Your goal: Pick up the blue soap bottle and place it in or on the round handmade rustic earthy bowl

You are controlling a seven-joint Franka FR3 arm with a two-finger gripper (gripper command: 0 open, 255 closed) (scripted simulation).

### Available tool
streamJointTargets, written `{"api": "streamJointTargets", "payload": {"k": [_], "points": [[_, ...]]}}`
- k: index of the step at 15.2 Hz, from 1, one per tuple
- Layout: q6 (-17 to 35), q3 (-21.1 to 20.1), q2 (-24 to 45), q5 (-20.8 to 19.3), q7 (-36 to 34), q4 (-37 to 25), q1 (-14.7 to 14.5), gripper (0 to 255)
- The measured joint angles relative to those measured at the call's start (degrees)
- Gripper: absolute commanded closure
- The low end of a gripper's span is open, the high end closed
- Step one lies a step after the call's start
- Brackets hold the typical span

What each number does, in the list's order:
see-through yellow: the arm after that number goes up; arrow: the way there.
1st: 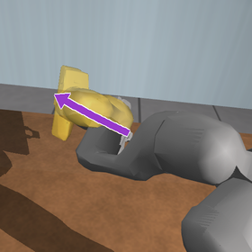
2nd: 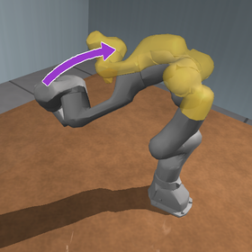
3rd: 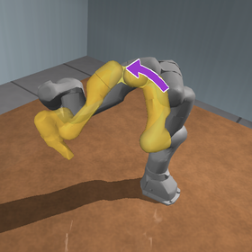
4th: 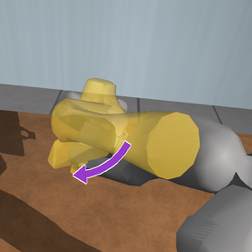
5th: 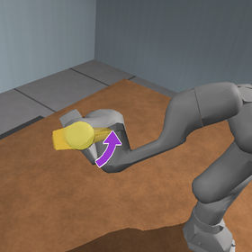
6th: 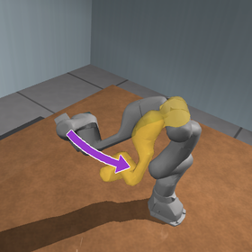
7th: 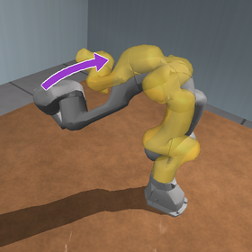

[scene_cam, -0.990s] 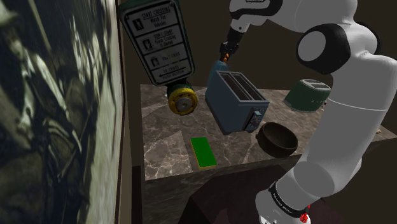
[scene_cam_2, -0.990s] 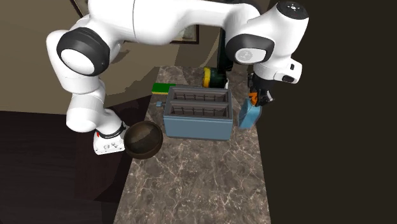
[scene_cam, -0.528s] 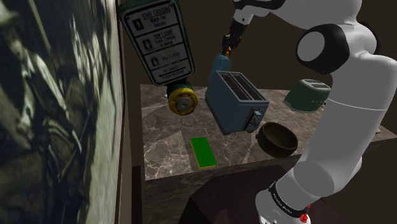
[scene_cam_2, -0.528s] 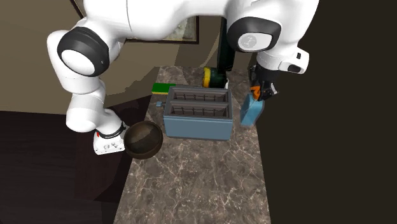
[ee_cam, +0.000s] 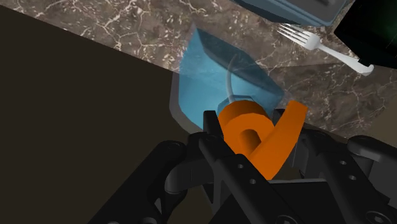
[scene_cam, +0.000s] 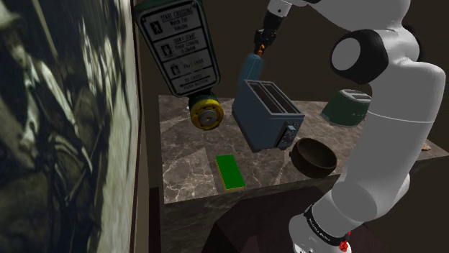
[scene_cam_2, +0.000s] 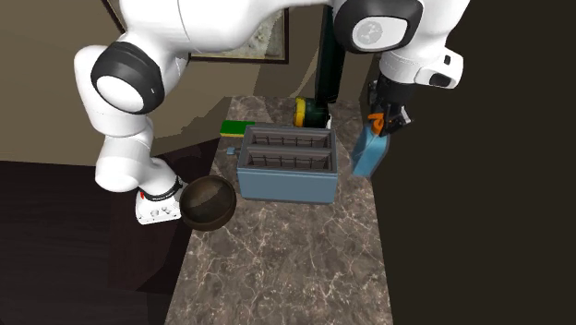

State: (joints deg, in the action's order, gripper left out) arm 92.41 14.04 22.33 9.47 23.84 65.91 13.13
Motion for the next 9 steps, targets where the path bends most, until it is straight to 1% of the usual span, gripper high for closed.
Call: {"api": "streamJointTargets", "payload": {"k": [6,7,9], "points": [[-6.52,-0.06,3.25,0.80,-0.27,-9.76,1.30,255],[-8.26,-0.12,4.45,1.07,-0.45,-12.73,1.68,255],[-10.29,-0.21,5.56,1.34,-0.67,-15.88,2.07,255]]}}
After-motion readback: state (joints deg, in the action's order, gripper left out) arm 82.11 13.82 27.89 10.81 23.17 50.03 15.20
